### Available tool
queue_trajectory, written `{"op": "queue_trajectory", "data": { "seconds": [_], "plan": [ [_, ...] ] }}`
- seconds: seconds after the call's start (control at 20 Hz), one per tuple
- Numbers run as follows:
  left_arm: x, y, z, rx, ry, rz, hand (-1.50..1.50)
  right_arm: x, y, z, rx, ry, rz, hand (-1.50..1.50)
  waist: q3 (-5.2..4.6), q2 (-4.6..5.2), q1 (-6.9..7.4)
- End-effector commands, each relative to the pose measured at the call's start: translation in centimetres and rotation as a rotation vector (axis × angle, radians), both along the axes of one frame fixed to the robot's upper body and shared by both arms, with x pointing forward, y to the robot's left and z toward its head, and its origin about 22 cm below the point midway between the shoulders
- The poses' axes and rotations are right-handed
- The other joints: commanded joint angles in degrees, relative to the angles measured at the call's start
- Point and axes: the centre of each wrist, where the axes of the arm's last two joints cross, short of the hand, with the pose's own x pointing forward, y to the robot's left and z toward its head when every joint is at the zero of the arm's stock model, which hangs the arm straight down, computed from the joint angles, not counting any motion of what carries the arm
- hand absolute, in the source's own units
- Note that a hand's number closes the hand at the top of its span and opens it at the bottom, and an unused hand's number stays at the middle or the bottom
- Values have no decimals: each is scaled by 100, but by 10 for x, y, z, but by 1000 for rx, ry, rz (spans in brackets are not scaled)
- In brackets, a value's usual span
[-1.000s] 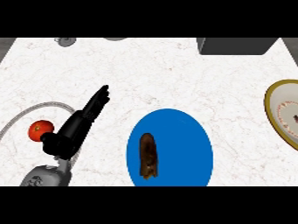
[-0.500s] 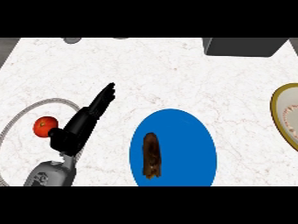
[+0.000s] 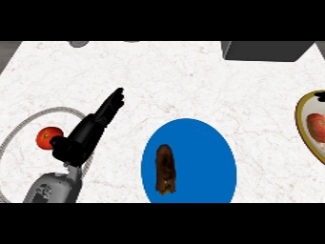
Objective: Pick the squash from the plate and place it in the bowl
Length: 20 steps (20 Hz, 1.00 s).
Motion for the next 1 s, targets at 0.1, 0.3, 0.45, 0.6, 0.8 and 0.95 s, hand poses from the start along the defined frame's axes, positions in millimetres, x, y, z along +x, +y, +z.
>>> {"op": "queue_trajectory", "data": {
  "seconds": [0.1,0.3,0.45,0.6,0.8,0.95],
  "plan": [
    [-1,-7,8,-1,13,-7,0,22,0,16,276,-18,22,-150,-1,-24,-35],
    [6,12,4,-2,3,-5,0,12,-26,23,449,-19,-117,-150,7,23,-2],
    [-2,4,6,-12,0,-13,0,8,-44,50,502,54,-176,-150,6,17,41],
    [7,1,1,-1,-23,-10,0,2,-56,58,529,53,-240,-150,15,85,80],
    [-2,-4,2,-2,-9,-25,0,-27,-82,55,615,21,-330,-150,51,108,123],
    [2,4,4,-13,-31,-17,0,-31,-87,61,646,8,-359,-150,64,159,177]
  ]
}}
